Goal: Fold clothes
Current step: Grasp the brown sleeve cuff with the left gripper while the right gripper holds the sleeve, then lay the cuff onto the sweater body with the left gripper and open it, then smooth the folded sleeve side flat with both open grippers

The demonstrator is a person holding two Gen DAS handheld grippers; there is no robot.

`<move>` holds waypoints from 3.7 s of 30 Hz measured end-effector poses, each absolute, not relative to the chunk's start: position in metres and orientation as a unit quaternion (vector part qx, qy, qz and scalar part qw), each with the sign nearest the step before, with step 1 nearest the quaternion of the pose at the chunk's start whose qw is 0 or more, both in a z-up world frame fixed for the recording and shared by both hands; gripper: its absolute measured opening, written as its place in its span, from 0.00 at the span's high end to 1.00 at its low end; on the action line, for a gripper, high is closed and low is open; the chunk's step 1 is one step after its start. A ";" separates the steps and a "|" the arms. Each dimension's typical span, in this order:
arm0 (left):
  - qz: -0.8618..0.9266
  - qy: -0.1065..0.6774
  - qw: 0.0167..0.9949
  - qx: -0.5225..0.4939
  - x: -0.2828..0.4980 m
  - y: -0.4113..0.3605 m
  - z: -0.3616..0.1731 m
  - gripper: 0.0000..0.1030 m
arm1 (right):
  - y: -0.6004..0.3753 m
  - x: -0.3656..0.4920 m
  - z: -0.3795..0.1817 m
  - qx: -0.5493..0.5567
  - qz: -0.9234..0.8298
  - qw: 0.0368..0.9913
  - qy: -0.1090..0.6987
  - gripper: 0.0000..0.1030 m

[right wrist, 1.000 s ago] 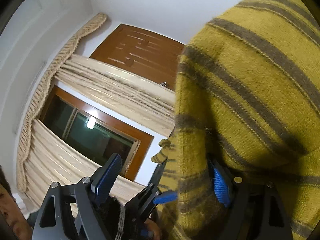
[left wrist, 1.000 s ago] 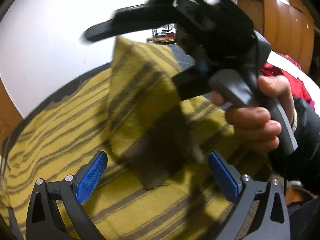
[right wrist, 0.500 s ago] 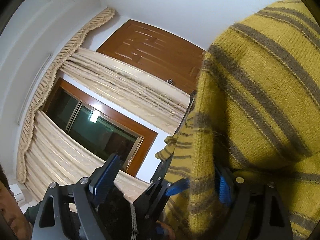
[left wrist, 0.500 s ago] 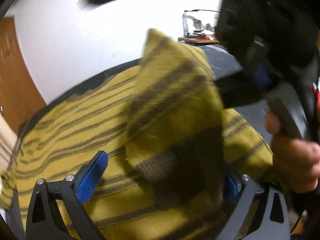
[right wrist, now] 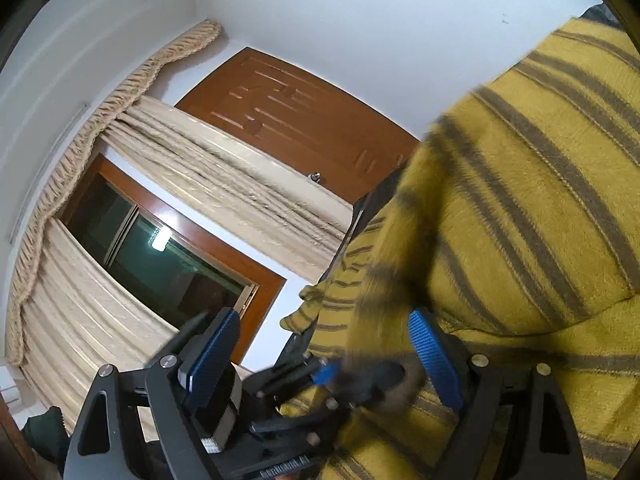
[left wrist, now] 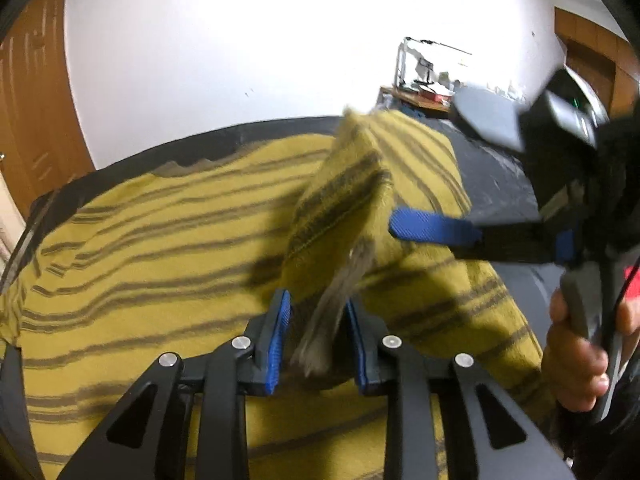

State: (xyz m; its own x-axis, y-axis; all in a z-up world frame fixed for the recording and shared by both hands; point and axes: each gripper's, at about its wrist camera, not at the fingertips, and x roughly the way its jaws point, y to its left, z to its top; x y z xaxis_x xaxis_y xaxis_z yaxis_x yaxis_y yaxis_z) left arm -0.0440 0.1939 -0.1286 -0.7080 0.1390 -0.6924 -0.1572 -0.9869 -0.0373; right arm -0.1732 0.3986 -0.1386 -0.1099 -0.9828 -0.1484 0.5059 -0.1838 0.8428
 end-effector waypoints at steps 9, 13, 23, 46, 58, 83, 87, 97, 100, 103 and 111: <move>0.906 -0.015 0.081 -0.416 -0.064 0.184 -0.145 0.70 | 0.400 -0.177 -0.140 0.377 -0.688 0.528 -0.326 0.14; 0.912 0.033 0.055 -0.405 -0.074 0.194 -0.148 0.68 | 0.405 -0.180 -0.143 0.377 -0.691 0.515 -0.340 0.14; 0.906 0.093 0.046 -0.411 -0.112 0.205 -0.152 0.37 | 0.416 -0.187 -0.147 0.373 -0.688 0.497 -0.376 0.14; 0.921 -0.123 0.019 -0.370 -0.144 0.071 -0.054 0.94 | 0.493 -0.179 -0.134 0.314 -0.847 0.235 -0.358 0.14; 0.896 -0.161 -0.031 -0.412 -0.157 0.016 -0.090 0.93 | 0.468 -0.172 -0.121 0.328 -0.899 0.163 -0.239 0.14; 0.877 -0.123 -0.103 -0.452 -0.170 0.000 -0.142 0.32 | 0.438 -0.169 -0.128 0.351 -0.899 0.193 -0.179 0.14; 0.885 -0.083 -0.067 -0.454 -0.179 0.036 -0.144 0.25 | 0.433 -0.167 -0.127 0.344 -0.901 0.204 -0.170 0.14; 0.881 -0.053 -0.070 -0.465 -0.185 0.057 -0.180 0.22 | 0.406 -0.162 -0.129 0.348 -0.900 0.239 -0.110 0.14; 0.884 -0.062 -0.061 -0.459 -0.186 0.053 -0.181 0.21 | 0.406 -0.168 -0.136 0.367 -0.894 0.233 -0.111 0.14; 0.888 -0.062 -0.053 -0.453 -0.182 0.052 -0.183 0.19 | 0.416 -0.175 -0.141 0.381 -0.888 0.218 -0.137 0.14; 0.889 -0.062 -0.041 -0.451 -0.183 0.051 -0.184 0.14 | 0.364 -0.191 -0.085 0.381 -0.902 0.203 0.013 0.14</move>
State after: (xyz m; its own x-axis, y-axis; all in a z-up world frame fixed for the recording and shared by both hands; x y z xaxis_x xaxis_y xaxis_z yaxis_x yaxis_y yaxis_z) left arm -0.1831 0.0515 -0.1840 -0.5892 -0.0168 -0.8078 0.1295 -0.9888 -0.0738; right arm -0.1911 0.3643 -0.0848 -0.6265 -0.3564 -0.6932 0.3760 -0.9172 0.1317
